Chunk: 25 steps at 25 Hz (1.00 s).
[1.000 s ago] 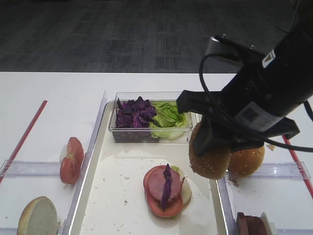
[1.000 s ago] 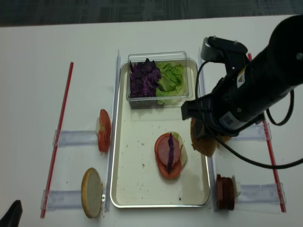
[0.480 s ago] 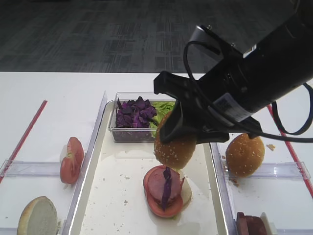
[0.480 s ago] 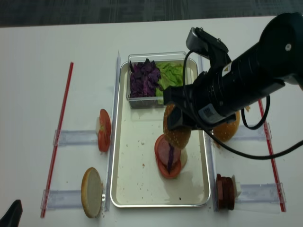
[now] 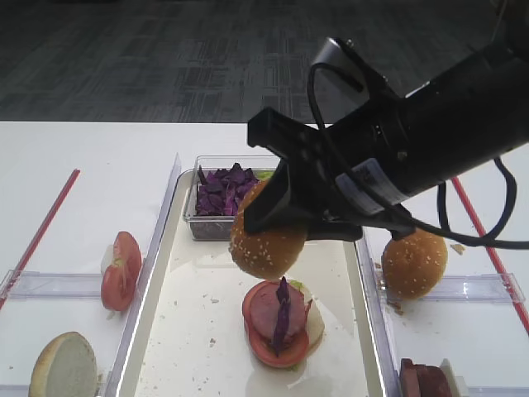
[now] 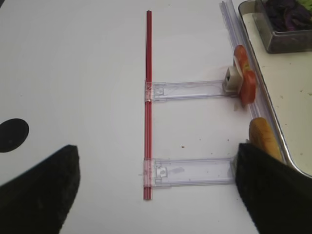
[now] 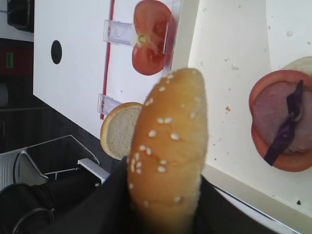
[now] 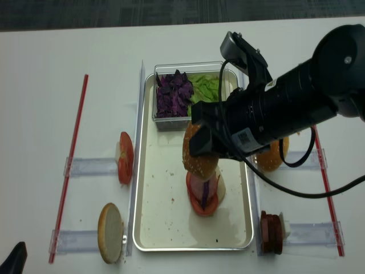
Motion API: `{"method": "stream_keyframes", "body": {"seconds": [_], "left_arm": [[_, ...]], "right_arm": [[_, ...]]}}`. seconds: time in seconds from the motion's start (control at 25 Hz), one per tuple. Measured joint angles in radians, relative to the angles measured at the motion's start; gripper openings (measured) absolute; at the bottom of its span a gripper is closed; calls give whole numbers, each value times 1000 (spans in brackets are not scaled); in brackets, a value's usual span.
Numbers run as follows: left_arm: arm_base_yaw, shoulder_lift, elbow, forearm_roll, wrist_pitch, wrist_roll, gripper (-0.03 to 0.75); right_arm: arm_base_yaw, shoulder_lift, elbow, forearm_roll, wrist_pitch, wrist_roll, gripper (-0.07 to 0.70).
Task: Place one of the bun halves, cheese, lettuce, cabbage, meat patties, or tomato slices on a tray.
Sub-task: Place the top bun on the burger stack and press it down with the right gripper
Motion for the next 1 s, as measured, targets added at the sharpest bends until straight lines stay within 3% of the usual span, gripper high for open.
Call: {"method": "stream_keyframes", "body": {"seconds": [0.24, 1.0], "left_arm": [[0, 0, 0, 0, 0, 0, 597], [0, 0, 0, 0, 0, 0, 597]], "right_arm": [[0, 3, 0, 19, -21, -20, 248], [-20, 139, 0, 102, -2, -144, 248]]}}
